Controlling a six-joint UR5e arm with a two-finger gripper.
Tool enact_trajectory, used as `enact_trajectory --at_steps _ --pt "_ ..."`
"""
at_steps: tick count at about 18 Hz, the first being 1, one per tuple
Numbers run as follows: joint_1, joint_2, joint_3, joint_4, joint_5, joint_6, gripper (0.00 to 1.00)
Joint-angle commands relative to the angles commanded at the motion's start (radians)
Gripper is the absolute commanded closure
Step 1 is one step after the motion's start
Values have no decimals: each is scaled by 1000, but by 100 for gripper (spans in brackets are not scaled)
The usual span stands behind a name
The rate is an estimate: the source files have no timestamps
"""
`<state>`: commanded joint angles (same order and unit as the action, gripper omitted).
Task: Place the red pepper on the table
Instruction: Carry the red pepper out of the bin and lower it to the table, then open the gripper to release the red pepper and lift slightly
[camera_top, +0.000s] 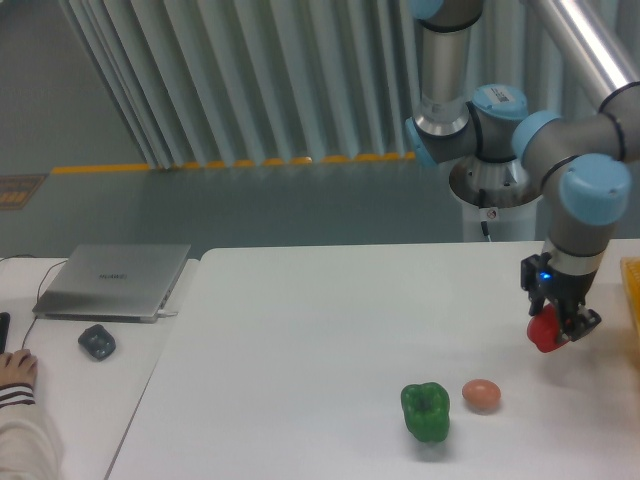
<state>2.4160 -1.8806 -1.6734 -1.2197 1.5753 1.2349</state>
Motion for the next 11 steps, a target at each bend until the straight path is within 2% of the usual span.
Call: enact_trajectory --at_steps 6,7,8,9,11 --pt "-21 -15 -8 9 37 -3 55" --pt "-21 -18 -8 8 43 -2 41" --pt "-21 -20 -6 8 48 5 18" --pt "-21 -20 -5 9 48 6 0" --pt "-20 -20 -2 9 49 2 0"
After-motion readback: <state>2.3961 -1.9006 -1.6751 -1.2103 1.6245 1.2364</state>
